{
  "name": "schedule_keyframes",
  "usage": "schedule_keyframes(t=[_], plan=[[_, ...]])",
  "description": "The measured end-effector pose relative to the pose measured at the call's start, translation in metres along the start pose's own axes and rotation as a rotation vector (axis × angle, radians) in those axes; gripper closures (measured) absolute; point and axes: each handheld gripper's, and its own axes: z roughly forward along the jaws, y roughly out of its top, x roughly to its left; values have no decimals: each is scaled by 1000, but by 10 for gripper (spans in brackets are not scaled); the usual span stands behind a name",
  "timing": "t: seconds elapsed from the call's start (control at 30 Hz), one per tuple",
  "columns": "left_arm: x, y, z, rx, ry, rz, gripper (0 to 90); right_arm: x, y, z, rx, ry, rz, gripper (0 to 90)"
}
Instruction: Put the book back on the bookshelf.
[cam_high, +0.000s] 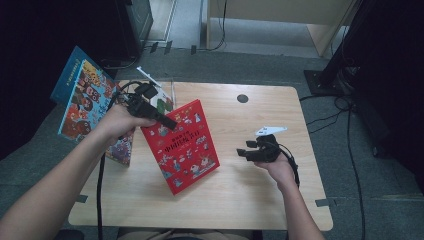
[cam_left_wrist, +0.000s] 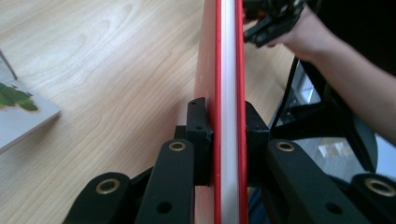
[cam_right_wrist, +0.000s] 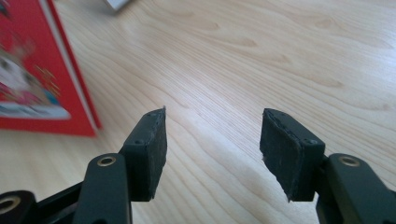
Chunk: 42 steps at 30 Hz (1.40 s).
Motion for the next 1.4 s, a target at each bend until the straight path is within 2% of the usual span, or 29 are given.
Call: schedule_keyframes(t=[0.2, 0.27, 0.3, 0.5, 0.57, 0.6, 0.7, 0.73, 0.77, 0.8, 0.87, 0.9, 1.2, 1.4], plan=[[3, -4, -7, -18, 11, -25, 793, -1, -7, 14, 48, -51, -8, 405], [3, -5, -8, -16, 11, -27, 793, -1, -8, 16, 52, -70, -25, 403], [4, -6, -10, -26, 14, -37, 792, 0, -8, 19, 62, -95, -52, 403], [8, -11, -17, -46, 17, -53, 792, 1, -11, 27, 100, -109, -65, 406], [9, -12, -19, -46, 15, -54, 792, 0, -14, 31, 118, -93, -73, 383], [9, -13, -20, -47, 19, -58, 792, -1, -15, 32, 112, -93, -87, 378], [10, -13, -20, -48, 18, -62, 793, -3, -18, 31, 87, -95, -85, 378], [10, -13, -22, -49, 19, -62, 793, -5, -22, 30, 57, -108, -66, 377], [10, -13, -22, -49, 19, -62, 792, -5, -22, 30, 57, -108, -66, 377], [10, -13, -24, -53, 17, -66, 793, -5, -26, 30, 25, -129, -83, 376], [10, -13, -26, -58, 17, -72, 793, -4, -30, 31, 8, -136, -94, 373], [10, -13, -30, -65, 21, -74, 793, -2, -34, 32, -25, -140, -118, 340], [7, -11, -50, -91, 45, -83, 794, 0, -35, 35, -30, -163, -99, 233], [3, -7, -67, -122, 55, -94, 793, 1, -35, 35, -27, -172, -89, 226]])
